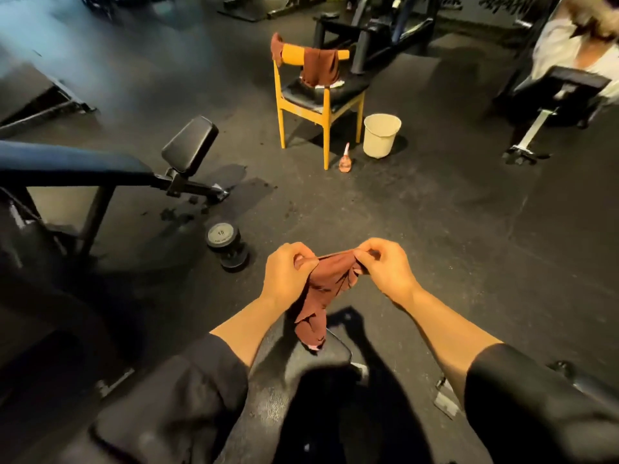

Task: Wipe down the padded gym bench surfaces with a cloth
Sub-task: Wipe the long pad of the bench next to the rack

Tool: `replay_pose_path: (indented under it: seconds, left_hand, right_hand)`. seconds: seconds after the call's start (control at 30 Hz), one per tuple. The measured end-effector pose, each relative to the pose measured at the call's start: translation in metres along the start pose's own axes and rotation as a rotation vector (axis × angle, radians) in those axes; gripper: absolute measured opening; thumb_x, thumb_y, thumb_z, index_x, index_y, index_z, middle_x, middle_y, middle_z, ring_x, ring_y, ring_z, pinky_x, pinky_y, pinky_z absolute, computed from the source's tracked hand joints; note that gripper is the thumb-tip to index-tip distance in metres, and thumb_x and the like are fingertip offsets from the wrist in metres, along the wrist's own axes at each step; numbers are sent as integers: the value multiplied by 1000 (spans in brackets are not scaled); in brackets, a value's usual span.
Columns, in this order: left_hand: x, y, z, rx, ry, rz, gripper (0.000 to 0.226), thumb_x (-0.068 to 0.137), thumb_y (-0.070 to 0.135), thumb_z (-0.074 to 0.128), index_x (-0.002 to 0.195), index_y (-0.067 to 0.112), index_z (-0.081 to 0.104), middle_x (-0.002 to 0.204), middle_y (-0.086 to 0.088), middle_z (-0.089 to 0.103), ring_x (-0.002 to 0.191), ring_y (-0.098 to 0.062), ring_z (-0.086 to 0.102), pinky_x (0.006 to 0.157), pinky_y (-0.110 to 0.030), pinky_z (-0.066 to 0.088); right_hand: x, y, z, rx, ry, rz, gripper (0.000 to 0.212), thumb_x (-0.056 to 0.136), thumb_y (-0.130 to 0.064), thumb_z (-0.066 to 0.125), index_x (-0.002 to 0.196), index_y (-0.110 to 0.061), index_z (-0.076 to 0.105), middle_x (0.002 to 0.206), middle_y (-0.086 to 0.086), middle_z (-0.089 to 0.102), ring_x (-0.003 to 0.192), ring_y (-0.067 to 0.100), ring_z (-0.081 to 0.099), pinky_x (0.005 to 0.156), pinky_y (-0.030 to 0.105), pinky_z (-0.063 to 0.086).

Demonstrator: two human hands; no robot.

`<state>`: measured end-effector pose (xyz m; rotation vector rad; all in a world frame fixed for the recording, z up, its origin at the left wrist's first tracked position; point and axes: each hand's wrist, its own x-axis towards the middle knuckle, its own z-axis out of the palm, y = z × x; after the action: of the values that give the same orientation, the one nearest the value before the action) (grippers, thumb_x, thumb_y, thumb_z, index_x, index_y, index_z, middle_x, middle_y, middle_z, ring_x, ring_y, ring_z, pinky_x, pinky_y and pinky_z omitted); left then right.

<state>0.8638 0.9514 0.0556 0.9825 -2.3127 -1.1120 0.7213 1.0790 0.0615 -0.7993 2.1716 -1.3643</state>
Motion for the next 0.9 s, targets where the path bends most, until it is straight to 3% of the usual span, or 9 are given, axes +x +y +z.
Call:
replay_pose_path:
  seconds: [0.1, 0.2, 0.3, 0.4, 0.53, 0.63, 0.8, 0.9]
  left_hand:
    - [61, 4, 14, 19, 14, 56, 9, 81, 10, 70, 79, 17, 66, 75, -3, 55, 66, -6, 47, 62, -13, 32]
    - [120, 9, 29, 121, 39, 146, 9, 87, 9, 62, 91, 17, 67, 87, -2, 53, 75, -12, 47, 64, -18, 27]
    - [175, 15, 41, 162, 122, 144, 15, 89, 5, 58, 99, 12, 66, 96, -4, 52, 82, -11, 45, 72, -20, 30]
    - [229, 20, 57, 198, 191, 177, 20, 86, -4, 56, 100, 7, 65, 101, -7, 51, 83, -13, 45, 74, -19, 32]
    - [306, 15, 81, 317, 205, 267, 20, 76, -11, 63, 90, 4, 63, 94, -10, 54, 80, -27, 55, 65, -37, 47]
    - [384, 17, 101, 452, 182, 185, 29, 65, -16, 64, 88, 2, 60, 97, -12, 54, 84, -33, 55, 66, -45, 51]
    - [511, 61, 124, 526, 182, 35, 35, 60, -15, 57, 92, -4, 66, 117, -20, 54, 104, -39, 52, 87, -43, 49]
    - [571, 89, 129, 560, 250, -23, 26, 66, -9, 58, 89, 2, 68, 101, -15, 60, 94, -36, 54, 78, -41, 49]
  right_hand:
    - [55, 2, -17, -53, 72, -32, 21, 84, -3, 62, 68, -17, 64, 68, 0, 64, 67, 14, 59, 70, 28, 49]
    - [112, 0, -36, -105, 129, -63, 19, 83, -3, 63, 71, -16, 66, 73, -1, 64, 71, 14, 58, 66, 18, 44]
    - [172, -2, -52, -137, 139, -107, 15, 83, -4, 64, 73, -16, 67, 80, 1, 65, 77, 17, 60, 75, 27, 45]
    - [243, 7, -68, -169, 127, -135, 8, 84, -6, 64, 79, -8, 70, 83, 5, 66, 78, 18, 60, 75, 27, 45]
    - [346, 27, -75, -114, 84, -143, 6, 83, -2, 65, 79, -3, 70, 78, 7, 64, 66, 8, 54, 63, 8, 38]
    - [440, 34, -84, -54, -34, -176, 11, 82, 0, 64, 74, -7, 68, 78, 6, 65, 67, 8, 54, 68, 20, 41]
    - [575, 37, -136, -104, -171, -158, 10, 84, -10, 62, 77, -14, 67, 75, 0, 69, 76, 14, 65, 75, 33, 52]
    - [648, 25, -160, -135, -188, -206, 13, 87, -16, 61, 79, -14, 71, 78, -1, 68, 76, 17, 65, 75, 38, 53]
